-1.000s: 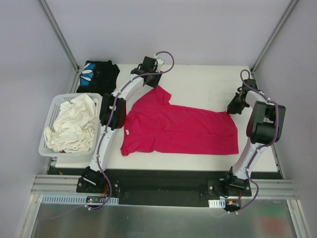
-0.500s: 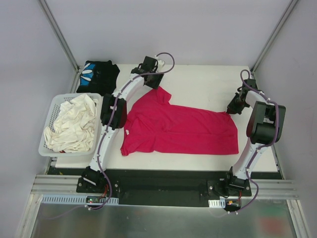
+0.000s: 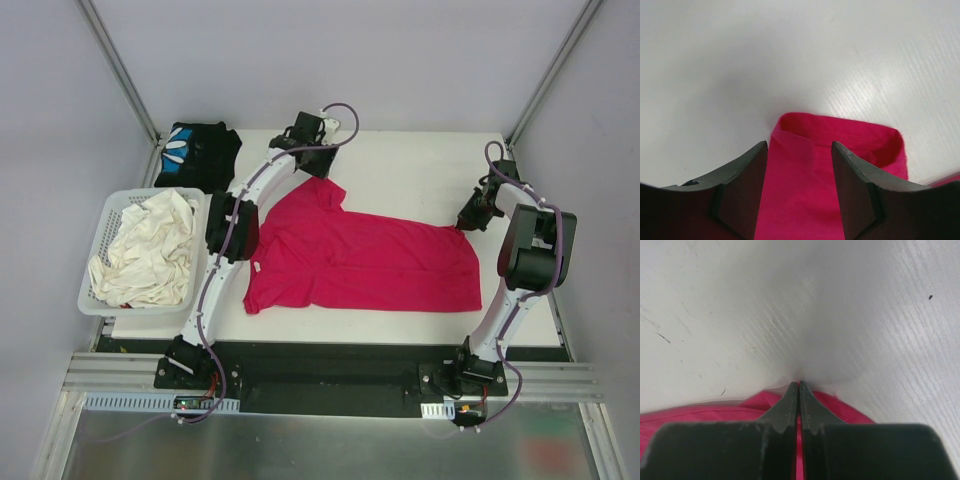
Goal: Fold and stack the t-shirts
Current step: Grap the side of the flattened tshirt furthest away from the robot with both arms
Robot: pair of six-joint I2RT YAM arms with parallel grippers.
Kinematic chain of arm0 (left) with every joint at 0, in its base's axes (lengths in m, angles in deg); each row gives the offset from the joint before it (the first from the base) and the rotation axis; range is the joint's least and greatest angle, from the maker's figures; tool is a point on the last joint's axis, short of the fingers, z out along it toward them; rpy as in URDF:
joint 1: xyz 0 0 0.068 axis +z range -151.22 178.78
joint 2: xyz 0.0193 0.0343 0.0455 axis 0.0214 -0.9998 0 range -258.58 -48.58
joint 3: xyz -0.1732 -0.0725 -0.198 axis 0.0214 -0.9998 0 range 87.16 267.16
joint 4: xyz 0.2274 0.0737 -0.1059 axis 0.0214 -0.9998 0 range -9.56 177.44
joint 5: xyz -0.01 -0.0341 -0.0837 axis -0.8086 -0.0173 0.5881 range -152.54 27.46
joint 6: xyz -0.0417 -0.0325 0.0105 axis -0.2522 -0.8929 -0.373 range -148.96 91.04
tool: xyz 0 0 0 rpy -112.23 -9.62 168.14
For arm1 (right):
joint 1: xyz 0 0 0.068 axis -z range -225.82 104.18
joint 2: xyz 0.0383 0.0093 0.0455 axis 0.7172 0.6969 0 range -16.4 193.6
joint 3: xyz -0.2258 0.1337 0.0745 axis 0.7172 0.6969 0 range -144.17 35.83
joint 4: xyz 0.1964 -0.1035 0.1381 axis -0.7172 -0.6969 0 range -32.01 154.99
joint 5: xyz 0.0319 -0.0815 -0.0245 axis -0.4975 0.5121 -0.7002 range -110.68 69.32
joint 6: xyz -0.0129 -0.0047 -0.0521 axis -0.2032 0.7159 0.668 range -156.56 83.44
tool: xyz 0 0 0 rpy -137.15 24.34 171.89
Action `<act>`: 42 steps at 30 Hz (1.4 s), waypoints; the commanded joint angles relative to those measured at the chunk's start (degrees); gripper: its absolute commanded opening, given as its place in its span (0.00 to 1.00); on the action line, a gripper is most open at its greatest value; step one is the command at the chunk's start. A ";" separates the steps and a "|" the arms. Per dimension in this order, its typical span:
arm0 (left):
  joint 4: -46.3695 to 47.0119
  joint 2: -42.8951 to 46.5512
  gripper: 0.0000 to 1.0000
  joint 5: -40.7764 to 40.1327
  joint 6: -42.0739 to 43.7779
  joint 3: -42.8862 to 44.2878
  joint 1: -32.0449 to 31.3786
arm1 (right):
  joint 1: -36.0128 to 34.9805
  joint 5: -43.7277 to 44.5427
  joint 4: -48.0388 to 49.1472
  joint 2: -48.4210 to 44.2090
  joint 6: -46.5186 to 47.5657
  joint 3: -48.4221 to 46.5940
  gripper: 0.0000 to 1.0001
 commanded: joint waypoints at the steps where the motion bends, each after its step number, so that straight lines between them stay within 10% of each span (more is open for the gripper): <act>1: -0.14 -0.18 0.53 2.83 -2.23 1.88 -1.48 | -0.15 -1.15 -0.08 -3.58 0.25 -0.01 0.01; 42: -5.68 -2.46 0.47 -0.94 -4.00 1.97 0.72 | -0.06 -4.14 0.79 -6.05 0.16 0.61 0.01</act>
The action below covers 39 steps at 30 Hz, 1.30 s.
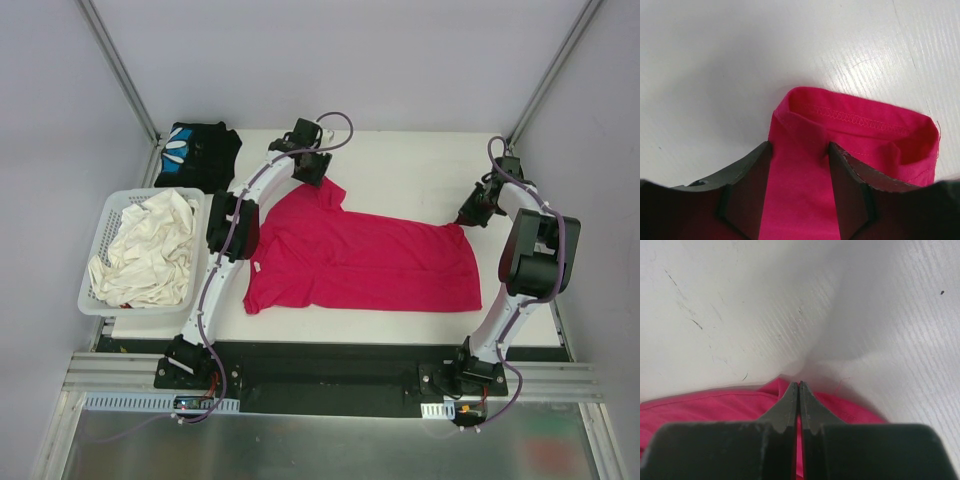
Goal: Fold and stack the t-shirts
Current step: Grap the side of the flattened tshirt furthest away from the robot with both arms
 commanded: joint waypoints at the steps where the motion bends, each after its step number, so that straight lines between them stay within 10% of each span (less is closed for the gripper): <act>1: -1.18 -0.49 0.42 -0.22 -0.28 2.60 0.19 | -0.06 -1.34 0.66 -3.07 0.08 0.19 0.01; 6: -1.44 -0.49 0.24 -0.04 -0.55 2.60 0.19 | -0.06 -1.60 0.75 -2.64 0.08 0.11 0.01; 39: 1.37 13.04 0.04 -8.92 -2.48 -7.93 -0.33 | -0.41 -1.07 2.16 -4.04 -0.89 2.48 0.01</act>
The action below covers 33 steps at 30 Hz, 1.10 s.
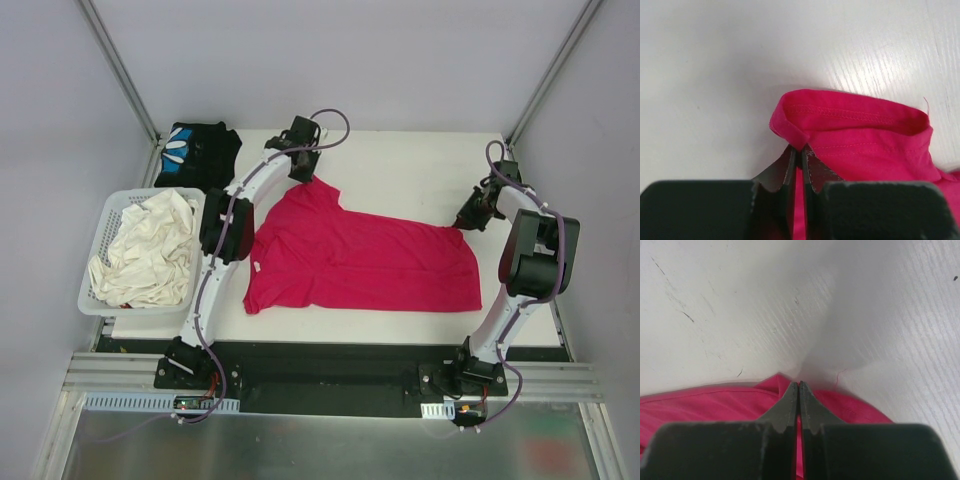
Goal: Fold and stack the t-shirts
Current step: Grap the side of the flattened tshirt furthest away from the robot with both arms
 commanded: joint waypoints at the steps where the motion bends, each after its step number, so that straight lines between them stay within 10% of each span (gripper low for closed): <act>1: 1.94 8.78 0.03 -2.76 -1.48 -2.98 -0.31 | -0.35 -0.09 0.78 -3.84 -0.56 0.07 0.01; 33: 6.16 28.73 0.01 -6.00 -1.56 -26.18 -1.45 | 1.06 1.75 -2.29 -13.60 0.32 2.53 0.01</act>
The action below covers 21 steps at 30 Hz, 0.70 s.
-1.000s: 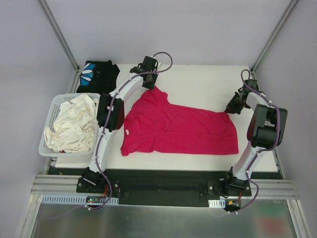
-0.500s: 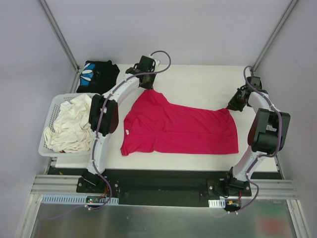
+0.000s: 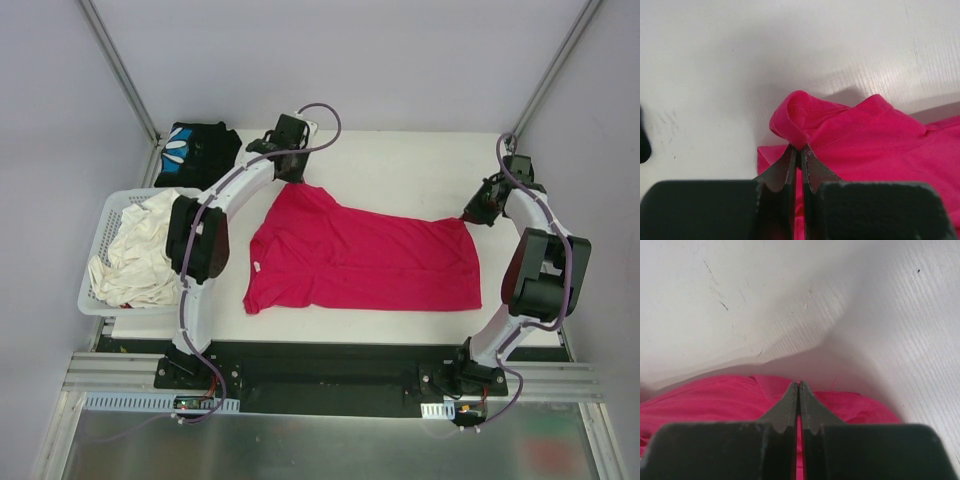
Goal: Fold and stack the t-shirts
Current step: Grap the side of the flattened tshirt furthest away from the robot with both arms
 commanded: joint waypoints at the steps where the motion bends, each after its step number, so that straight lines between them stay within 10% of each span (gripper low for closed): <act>1: 0.61 7.29 0.00 -3.32 -0.58 -3.34 -0.58 | 0.38 0.84 -1.62 -4.62 0.21 0.87 0.01; 21: 0.52 17.23 0.00 -7.54 -4.36 -15.30 -6.73 | -0.50 1.63 -2.41 -17.89 -2.52 11.25 0.01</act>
